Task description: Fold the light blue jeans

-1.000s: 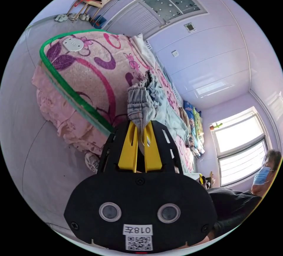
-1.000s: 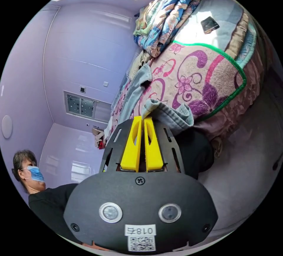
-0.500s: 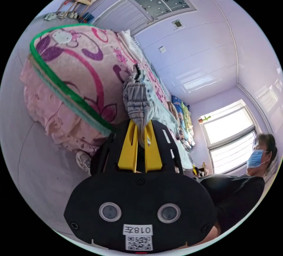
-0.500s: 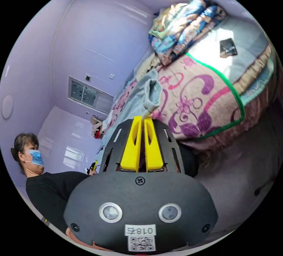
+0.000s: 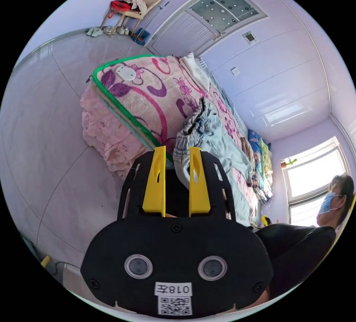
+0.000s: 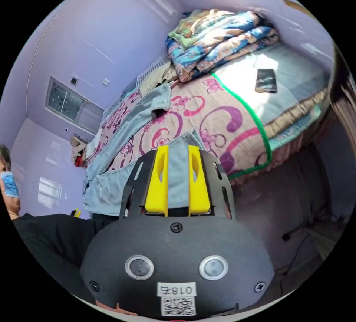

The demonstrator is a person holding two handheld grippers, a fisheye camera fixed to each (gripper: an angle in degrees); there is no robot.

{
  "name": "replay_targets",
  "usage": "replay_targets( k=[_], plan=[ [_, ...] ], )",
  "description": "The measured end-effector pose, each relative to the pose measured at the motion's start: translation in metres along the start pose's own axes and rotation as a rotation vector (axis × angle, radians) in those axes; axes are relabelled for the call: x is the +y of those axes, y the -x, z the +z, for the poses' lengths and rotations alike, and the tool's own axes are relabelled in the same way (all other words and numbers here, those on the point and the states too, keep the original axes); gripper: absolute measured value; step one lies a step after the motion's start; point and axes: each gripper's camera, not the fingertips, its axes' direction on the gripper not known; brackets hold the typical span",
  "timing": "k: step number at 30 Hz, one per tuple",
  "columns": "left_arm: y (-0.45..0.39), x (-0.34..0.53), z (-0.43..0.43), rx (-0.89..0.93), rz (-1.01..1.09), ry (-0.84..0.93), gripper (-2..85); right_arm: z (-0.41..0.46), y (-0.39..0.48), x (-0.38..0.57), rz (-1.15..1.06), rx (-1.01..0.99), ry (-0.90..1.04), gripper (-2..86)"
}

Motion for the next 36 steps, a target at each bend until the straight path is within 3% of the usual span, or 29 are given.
replay_targets(
  k=[3,7,10,13,20,26,29,31,33,36],
  plan=[
    [-0.043,-0.009,0.011,0.004,0.067,0.009,8.9,0.067,0.071,-0.056,-0.209,0.031,0.057,10.1],
    [-0.100,-0.009,0.019,0.050,0.151,0.015,8.0,0.177,0.155,-0.103,-0.484,0.355,0.161,10.2],
    [-0.124,0.001,0.009,0.047,0.175,0.000,7.6,0.225,0.187,-0.116,-0.592,0.542,0.152,9.9],
    [-0.133,0.012,-0.004,0.039,0.162,-0.017,7.2,0.248,0.200,-0.129,-0.577,0.548,0.139,9.1],
    [-0.139,0.028,-0.028,0.070,0.113,-0.076,6.5,0.244,0.223,-0.156,-0.546,0.615,0.076,3.7],
    [-0.151,0.032,-0.036,0.053,0.160,-0.052,6.4,0.182,0.278,-0.167,-0.921,1.010,-0.005,3.0],
    [-0.144,0.037,-0.027,0.082,0.152,-0.019,6.4,0.184,0.278,-0.158,-1.074,1.150,0.082,3.1],
    [-0.141,0.041,-0.022,0.111,0.145,-0.005,6.5,0.203,0.262,-0.144,-1.125,1.201,0.271,3.2],
    [-0.139,0.045,-0.019,0.136,0.144,0.008,6.5,0.213,0.246,-0.131,-1.121,1.294,0.373,2.1],
    [-0.136,0.053,-0.029,0.138,0.157,0.022,6.9,0.193,0.223,-0.120,-1.007,1.401,0.359,0.1]
  ],
)
